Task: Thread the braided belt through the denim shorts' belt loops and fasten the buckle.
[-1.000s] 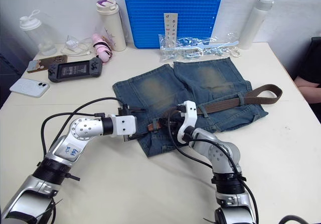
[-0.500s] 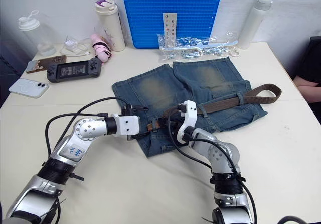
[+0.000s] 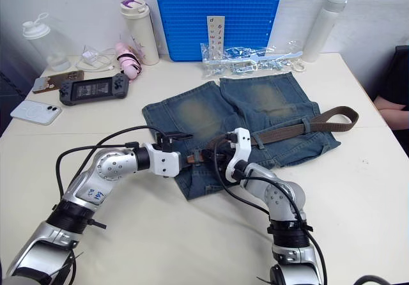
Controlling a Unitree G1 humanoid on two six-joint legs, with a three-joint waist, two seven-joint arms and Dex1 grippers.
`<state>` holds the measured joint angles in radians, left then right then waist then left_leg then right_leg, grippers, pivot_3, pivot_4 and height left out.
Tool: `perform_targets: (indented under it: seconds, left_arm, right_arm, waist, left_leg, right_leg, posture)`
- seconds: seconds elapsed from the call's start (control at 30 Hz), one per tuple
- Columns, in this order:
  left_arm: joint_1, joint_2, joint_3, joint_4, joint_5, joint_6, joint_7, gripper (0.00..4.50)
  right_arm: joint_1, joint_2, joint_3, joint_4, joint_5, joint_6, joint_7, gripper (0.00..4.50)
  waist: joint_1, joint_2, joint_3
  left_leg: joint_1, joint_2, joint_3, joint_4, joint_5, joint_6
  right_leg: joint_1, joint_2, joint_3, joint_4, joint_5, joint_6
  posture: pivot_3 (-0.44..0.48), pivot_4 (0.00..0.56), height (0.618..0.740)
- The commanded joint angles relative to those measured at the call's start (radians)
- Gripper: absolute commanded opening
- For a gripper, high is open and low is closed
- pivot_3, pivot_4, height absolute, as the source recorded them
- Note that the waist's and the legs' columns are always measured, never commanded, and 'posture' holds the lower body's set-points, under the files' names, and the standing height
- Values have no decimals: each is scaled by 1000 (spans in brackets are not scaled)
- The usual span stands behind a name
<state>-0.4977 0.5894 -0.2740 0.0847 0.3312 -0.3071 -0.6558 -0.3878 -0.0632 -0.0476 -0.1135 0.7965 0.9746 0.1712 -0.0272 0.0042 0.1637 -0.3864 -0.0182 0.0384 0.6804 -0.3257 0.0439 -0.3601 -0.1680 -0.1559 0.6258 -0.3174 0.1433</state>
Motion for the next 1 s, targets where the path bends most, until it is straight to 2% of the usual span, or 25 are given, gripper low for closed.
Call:
perform_targets:
  seconds: [0.03, 0.13, 0.2, 0.23, 0.3, 0.37, 0.57, 0.8, 0.9, 1.0]
  left_arm:
    - [-25, 2, 23, -27, -6, -41, 27, 4460]
    - [-6, 10, 20, -32, -6, -47, 16, 4460]
    - [3, 16, 23, -33, -10, -41, 11, 4500]
    - [7, 20, 26, -36, -11, -40, 9, 4500]
    - [16, 27, 36, -43, -20, -31, 6, 4500]
    - [26, 38, 47, -47, -32, -26, 0, 4500]
    - [60, 70, 71, -38, -53, -31, -10, 4500]
    - [59, 76, 81, -23, -64, -40, -18, 4500]
    - [54, 74, 78, -20, -63, -51, -19, 4500]
    - [43, 73, 61, -20, -57, -69, -28, 4500]
  right_arm:
    - [38, 26, 44, 88, -8, 77, 16, 0]
    - [36, 22, 31, 86, -16, 67, 17, 0]
    - [37, 31, -21, 78, 15, 58, 19, 879]
    - [41, 30, -36, 65, 31, 66, 24, 1084]
    - [49, 24, -59, 33, 40, 67, 19, 2064]
    - [58, 18, -103, -4, 65, 62, 1, 2845]
    - [78, 34, -246, -97, 276, 111, -70, 2845]
    - [68, 13, -250, -96, 316, 118, -115, 2845]
    - [60, 19, -238, -77, 306, 115, -128, 2122]
    - [52, 32, -218, -53, 286, 107, -141, 814]
  waist:
    - [-1, 0, 0]
    - [-2, 0, 0]
    - [-1, 0, 0]
    - [1, 1, 0]
    - [2, 2, 1]
    - [1, 3, 2]
    - [12, 7, 5]
    - [26, 11, 7]
    - [25, 12, 7]
    - [25, 12, 7]
  left_leg:
    - [0, 0, 0, 0, 0, 0]
    - [0, 1, 0, 0, 0, 0]
    - [0, 1, 0, 0, 0, 0]
    - [0, 1, 0, 0, 0, 0]
    - [-1, 1, 0, -1, 0, 0]
    - [-1, 1, 0, -2, -1, 0]
    - [-3, -1, -1, -3, -2, 1]
    - [-5, -2, 0, -2, -2, 2]
    - [-5, -2, 1, -2, -2, 2]
    - [-5, -2, 1, -2, -2, 2]
  right_leg:
    - [0, 0, 0, 0, 0, 0]
    - [0, 0, 0, 0, 0, 0]
    - [0, 0, 0, 0, 0, 0]
    - [-1, 1, 0, 0, 0, 0]
    - [-1, 0, 0, 0, 0, 0]
    - [-2, 0, 0, 0, 0, 0]
    - [-3, 0, -1, 0, 0, 0]
    - [-4, -1, 0, -3, 0, 0]
    - [-4, -1, 0, -3, 0, 0]
    - [-5, -1, 0, -3, 0, 0]
  posture:
    - [0, 150, 689]
    - [0, 150, 689]
    - [0, 150, 689]
    - [0, 150, 689]
    - [0, 150, 689]
    - [0, 150, 689]
    - [0, 150, 689]
    - [0, 150, 689]
    - [0, 150, 689]
    - [0, 150, 689]
